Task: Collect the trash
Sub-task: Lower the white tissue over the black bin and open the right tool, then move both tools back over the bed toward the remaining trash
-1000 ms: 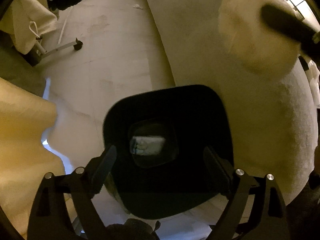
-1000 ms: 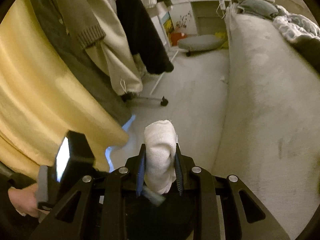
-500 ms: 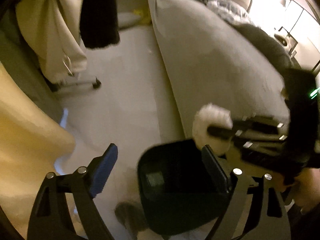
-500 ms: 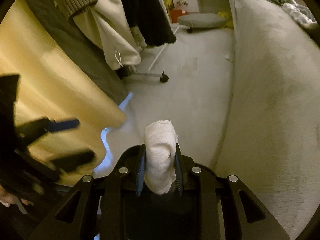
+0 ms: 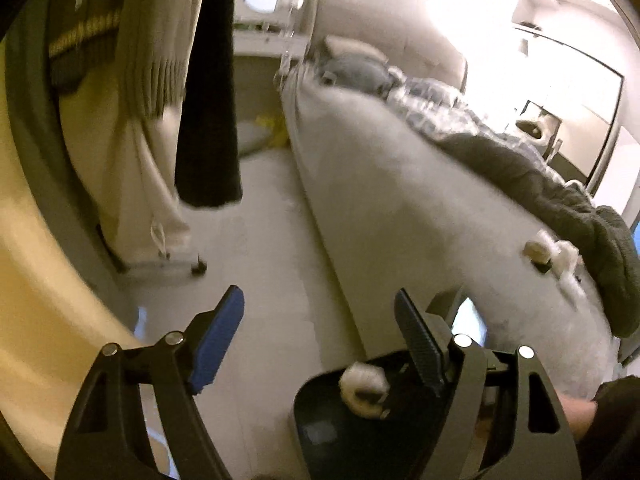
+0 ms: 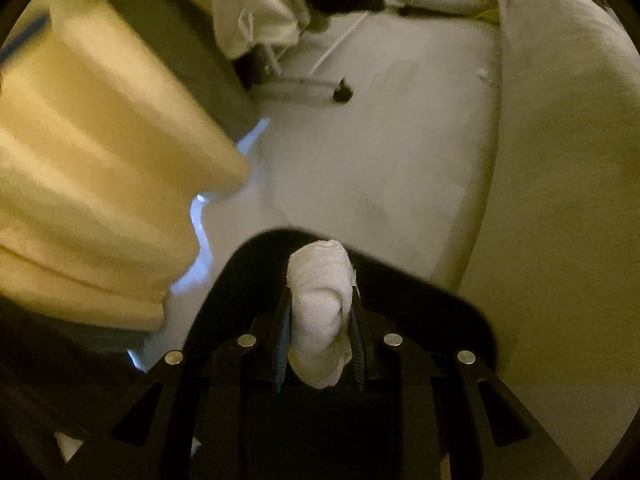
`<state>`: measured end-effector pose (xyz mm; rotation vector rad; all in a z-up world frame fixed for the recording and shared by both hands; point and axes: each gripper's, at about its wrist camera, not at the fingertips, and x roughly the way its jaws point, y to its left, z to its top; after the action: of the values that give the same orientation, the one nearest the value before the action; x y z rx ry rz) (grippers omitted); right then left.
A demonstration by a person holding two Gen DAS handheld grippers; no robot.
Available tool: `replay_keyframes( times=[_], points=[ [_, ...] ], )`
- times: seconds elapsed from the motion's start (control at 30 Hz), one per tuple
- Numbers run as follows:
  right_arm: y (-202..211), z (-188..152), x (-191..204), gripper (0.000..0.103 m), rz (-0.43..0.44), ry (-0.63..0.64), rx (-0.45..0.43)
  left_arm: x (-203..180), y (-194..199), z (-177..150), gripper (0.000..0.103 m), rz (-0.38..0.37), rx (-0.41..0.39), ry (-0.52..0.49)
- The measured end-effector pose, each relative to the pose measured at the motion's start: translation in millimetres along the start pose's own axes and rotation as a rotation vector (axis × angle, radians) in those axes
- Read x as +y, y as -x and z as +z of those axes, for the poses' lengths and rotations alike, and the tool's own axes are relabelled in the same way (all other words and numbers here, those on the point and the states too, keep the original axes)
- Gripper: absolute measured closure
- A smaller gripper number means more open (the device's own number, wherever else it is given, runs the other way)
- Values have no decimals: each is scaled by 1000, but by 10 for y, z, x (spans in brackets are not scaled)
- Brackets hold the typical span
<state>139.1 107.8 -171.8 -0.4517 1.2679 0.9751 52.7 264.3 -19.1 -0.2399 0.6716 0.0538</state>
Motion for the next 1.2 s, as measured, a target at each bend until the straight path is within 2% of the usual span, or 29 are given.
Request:
replay_keyframes(
  times=[0.23, 0.37, 0.4, 0.43, 0.5, 0.57, 0.67, 0.83, 1.03, 1.2],
  points=[
    [-156, -129, 170, 76, -6, 48, 60, -219, 257, 178, 26, -41, -122, -47],
    [-97, -195, 172, 73, -15, 54, 62, -292, 314, 258, 29, -70, -155, -21],
    [-85, -197, 165, 66, -25, 54, 58, -311, 331, 284, 31, -80, -166, -13],
    [-51, -207, 164, 52, -39, 56, 49, -340, 357, 326, 31, -89, -182, -5],
    [-20, -200, 186, 38, -44, 57, 26, -390, 399, 383, 31, -98, -209, 2],
    [39, -214, 187, 37, -37, 61, 11, -459, 430, 444, 31, -102, -228, 1],
    [188, -231, 183, 36, -33, 72, -31, -588, 421, 501, 31, -119, -237, -4],
    [585, -238, 128, 33, -19, 77, -148, -789, 425, 579, 31, -120, -260, -41],
    [1029, -263, 15, 31, -38, 82, -292, -953, 375, 609, 31, -135, -265, -31],
    [1307, -340, -121, 29, -67, 57, -389, -1132, 328, 620, 28, -140, -265, -67]
  ],
)
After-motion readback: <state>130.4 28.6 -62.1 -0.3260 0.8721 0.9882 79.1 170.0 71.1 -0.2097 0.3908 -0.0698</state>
